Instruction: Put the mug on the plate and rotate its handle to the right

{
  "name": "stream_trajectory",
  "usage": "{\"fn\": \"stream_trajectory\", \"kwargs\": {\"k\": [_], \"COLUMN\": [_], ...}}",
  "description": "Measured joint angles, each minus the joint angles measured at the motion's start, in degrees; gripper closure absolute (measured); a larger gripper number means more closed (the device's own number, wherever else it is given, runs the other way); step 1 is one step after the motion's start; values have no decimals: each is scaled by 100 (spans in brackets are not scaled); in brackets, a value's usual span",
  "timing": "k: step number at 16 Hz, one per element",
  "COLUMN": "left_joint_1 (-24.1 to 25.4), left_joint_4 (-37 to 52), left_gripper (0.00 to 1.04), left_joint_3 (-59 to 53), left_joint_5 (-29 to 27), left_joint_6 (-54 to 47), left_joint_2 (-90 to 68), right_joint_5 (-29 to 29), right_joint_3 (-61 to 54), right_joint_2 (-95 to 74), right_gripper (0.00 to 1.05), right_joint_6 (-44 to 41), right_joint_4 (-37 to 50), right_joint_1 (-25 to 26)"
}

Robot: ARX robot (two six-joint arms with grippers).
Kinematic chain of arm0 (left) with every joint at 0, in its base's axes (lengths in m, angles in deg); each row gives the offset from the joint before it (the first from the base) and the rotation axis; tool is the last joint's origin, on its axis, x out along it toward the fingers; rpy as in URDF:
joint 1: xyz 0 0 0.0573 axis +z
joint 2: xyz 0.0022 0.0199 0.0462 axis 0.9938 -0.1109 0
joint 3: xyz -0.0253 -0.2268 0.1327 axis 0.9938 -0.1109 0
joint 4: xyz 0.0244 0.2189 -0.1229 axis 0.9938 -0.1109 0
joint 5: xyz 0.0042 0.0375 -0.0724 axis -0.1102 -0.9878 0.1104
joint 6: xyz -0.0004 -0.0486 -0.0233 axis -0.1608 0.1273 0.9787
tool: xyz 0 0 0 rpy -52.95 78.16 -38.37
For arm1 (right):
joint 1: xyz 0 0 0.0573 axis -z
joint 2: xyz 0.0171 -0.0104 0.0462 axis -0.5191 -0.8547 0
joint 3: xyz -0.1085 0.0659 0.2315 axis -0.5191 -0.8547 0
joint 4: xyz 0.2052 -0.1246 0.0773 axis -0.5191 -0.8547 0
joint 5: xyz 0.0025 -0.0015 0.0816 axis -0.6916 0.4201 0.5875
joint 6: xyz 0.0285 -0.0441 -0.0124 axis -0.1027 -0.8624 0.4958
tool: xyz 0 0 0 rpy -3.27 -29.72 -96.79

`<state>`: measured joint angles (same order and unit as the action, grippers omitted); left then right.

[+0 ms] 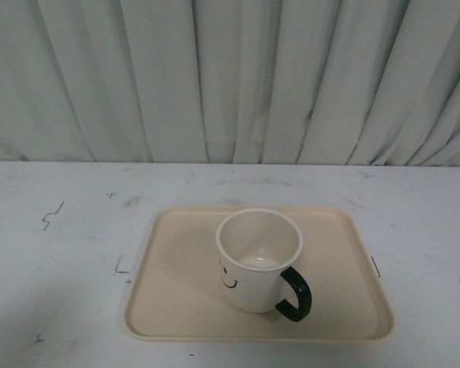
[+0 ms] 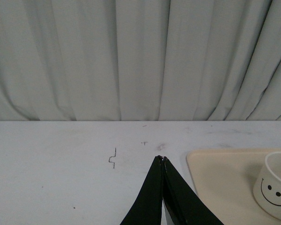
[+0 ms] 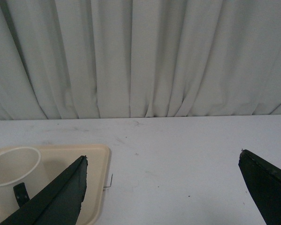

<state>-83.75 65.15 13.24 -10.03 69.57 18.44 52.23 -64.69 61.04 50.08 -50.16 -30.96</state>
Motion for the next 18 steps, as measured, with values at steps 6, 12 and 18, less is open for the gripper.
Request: {"fn": "stream_trajectory", "kwargs": {"k": [6,12,18], "left_joint_1": [0,7,7], "left_joint_4": [-1169,-1193,-1193], "left_gripper": [103,40,7], "left_joint_3": [35,2,2], "left_joint_5": [-4,2,2], "left_joint_6": [0,0,0], "left_joint_2": [1126,1130,1130], "right_joint_5": [2,1987,1519], "right_joint_3": [0,1572,4531], "right_joint_2": [0,-3274,-7536], "right_gripper": [6,6,6], "right_joint_6": [0,-1357,-1495], "right_joint_4": [4,-1117,-1335], "right_joint_1": [0,240,-1067]}}
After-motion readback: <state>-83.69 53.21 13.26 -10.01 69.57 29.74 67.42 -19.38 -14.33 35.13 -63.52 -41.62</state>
